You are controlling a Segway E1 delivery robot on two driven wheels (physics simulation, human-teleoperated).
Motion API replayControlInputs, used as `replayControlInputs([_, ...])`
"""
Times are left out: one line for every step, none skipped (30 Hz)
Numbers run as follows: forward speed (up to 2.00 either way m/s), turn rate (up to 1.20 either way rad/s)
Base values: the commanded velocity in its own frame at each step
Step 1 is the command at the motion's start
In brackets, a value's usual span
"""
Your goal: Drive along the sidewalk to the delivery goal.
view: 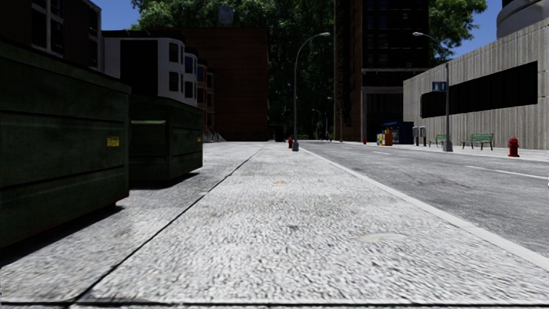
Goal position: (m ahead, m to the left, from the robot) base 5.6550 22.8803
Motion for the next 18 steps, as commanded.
replayControlInputs([2.00, -0.81])
replayControlInputs([2.00, -0.76])
replayControlInputs([2.00, 0.00])
replayControlInputs([2.00, 0.00])
replayControlInputs([2.00, 0.00])
replayControlInputs([2.00, 0.00])
replayControlInputs([2.00, 0.00])
replayControlInputs([2.00, 0.00])
replayControlInputs([2.00, 0.00])
replayControlInputs([2.00, 0.00])
replayControlInputs([2.00, 0.00])
replayControlInputs([2.00, 0.00])
replayControlInputs([2.00, 0.00])
replayControlInputs([2.00, 0.00])
replayControlInputs([2.00, 0.00])
replayControlInputs([2.00, 0.00])
replayControlInputs([2.00, 0.00])
replayControlInputs([2.00, 0.00])
